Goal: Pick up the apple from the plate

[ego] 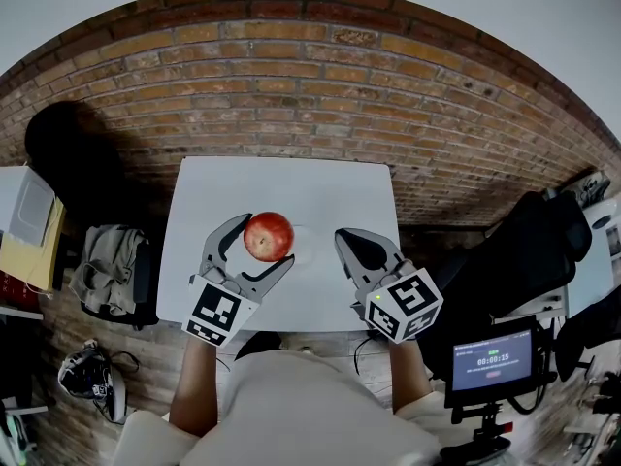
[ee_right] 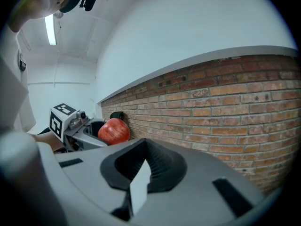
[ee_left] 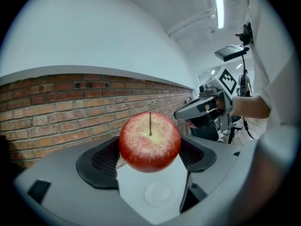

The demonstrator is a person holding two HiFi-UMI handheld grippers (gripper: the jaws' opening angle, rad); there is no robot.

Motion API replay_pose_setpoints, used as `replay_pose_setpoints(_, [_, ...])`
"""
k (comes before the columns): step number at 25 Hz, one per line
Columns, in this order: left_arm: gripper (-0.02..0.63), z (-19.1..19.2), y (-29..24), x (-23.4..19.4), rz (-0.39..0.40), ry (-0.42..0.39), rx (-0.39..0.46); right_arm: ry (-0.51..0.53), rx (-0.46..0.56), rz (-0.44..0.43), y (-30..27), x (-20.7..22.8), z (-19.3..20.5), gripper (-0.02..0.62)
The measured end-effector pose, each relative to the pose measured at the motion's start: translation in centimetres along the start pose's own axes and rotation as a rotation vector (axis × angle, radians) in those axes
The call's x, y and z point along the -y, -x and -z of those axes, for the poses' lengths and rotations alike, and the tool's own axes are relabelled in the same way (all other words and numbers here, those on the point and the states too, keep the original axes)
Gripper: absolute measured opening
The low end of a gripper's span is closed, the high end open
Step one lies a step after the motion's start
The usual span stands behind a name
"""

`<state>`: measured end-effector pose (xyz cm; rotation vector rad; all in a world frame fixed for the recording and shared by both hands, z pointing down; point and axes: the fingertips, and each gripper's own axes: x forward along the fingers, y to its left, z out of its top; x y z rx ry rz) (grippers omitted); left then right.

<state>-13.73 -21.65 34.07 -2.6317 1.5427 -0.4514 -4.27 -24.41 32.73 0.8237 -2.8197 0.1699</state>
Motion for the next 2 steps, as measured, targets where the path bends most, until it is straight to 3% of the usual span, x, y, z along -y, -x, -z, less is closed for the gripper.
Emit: replay_pose_setpoints(2, [0.396, 0.00, -0.06, 0.08, 0.001, -0.002, 0.000, 0.001, 0.000, 0.003, 0.04, 0.09, 0.07, 0.001])
